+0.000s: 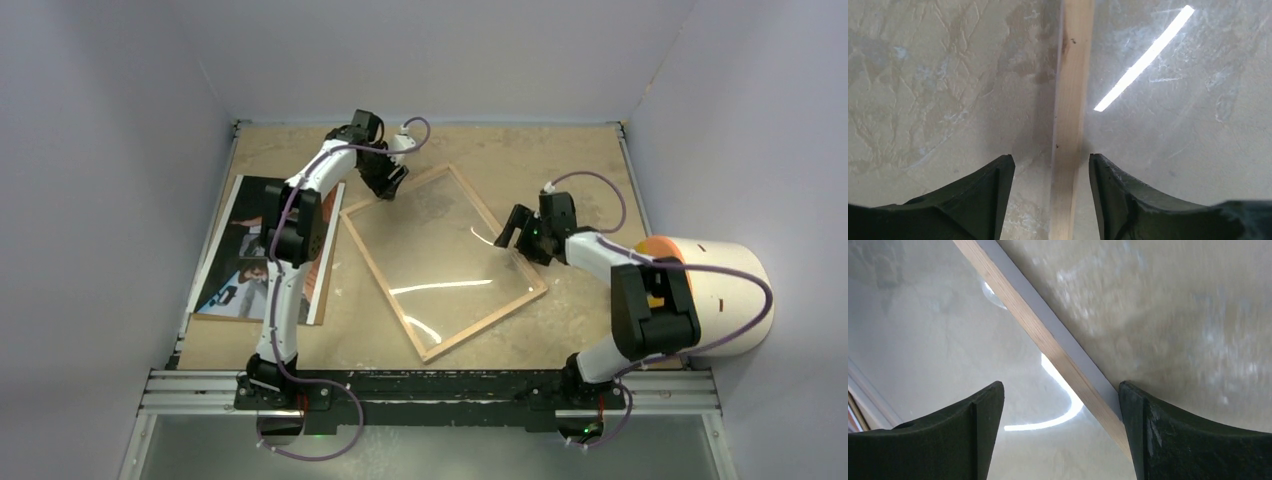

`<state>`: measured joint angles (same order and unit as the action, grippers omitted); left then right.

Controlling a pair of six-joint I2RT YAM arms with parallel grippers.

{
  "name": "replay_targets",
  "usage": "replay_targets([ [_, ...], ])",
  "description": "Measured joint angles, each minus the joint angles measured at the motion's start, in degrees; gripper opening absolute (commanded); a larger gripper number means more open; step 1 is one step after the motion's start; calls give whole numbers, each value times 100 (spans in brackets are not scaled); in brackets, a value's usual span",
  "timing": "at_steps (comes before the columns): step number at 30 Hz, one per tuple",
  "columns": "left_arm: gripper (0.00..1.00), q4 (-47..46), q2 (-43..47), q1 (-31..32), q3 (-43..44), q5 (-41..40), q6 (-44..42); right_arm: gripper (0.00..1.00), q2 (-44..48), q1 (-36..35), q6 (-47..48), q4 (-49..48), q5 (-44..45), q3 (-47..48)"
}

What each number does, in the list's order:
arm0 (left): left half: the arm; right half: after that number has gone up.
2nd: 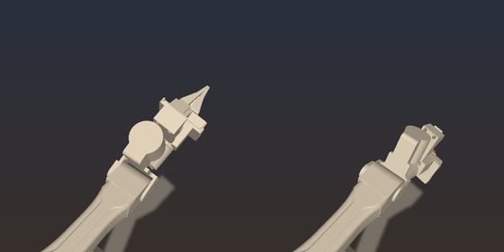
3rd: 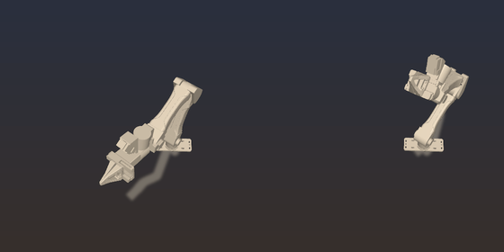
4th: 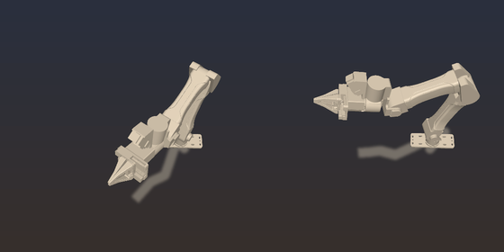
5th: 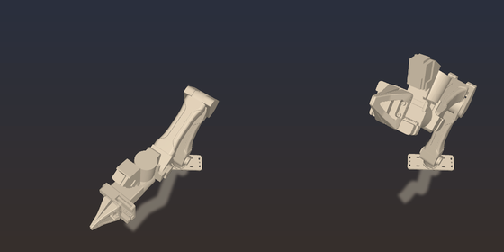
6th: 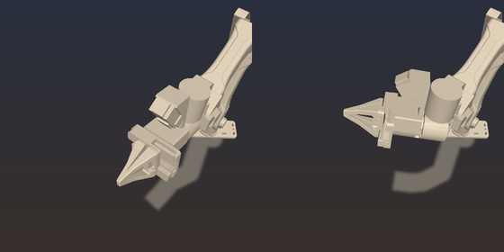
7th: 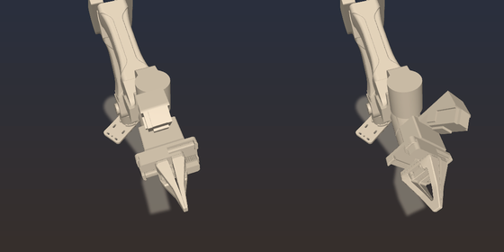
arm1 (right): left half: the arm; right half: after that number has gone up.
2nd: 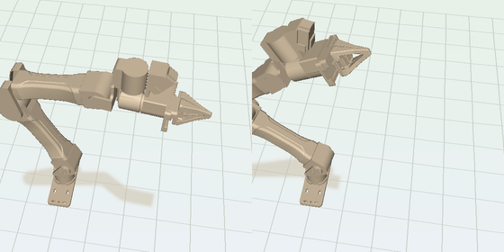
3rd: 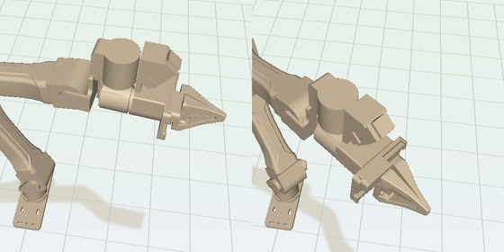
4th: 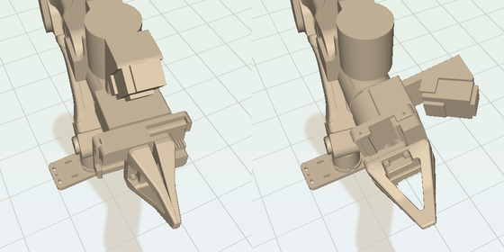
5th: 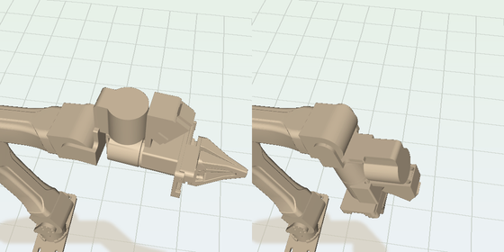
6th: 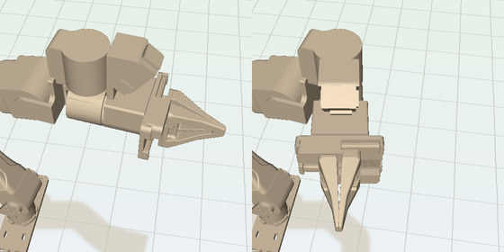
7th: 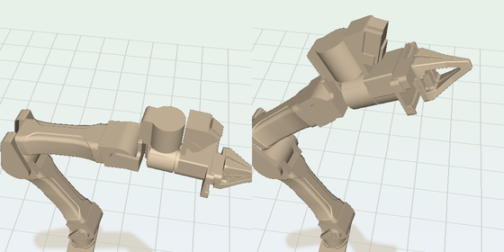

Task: Put the photo into the frame
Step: Place the photo frame item in the photo frame.

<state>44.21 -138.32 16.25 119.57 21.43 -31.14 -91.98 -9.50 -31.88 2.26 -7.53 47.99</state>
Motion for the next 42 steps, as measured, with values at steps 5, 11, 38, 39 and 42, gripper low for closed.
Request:
replay_targets([
  [5, 75, 251, 240, -74, -129, -42, 7, 84, 907, -26, -389, -2, 46, -881],
  [11, 77, 476, 2308, -372, -2135, 170, 87, 84, 1220, -26, -457, 256, 98, -1032],
  [38, 71, -2085, 3134, -1515, -5418, 1746, 3233, 75, 1062, -155, -306, 192, 225, -483],
  [39, 68, -2146, 3099, -1532, -5418, 1821, 3296, 75, 1051, -166, -306, 184, 227, -481],
  [42, 60, -2299, 3034, -1578, -5423, 1904, 3421, 75, 929, -216, -310, 162, 223, -448],
])
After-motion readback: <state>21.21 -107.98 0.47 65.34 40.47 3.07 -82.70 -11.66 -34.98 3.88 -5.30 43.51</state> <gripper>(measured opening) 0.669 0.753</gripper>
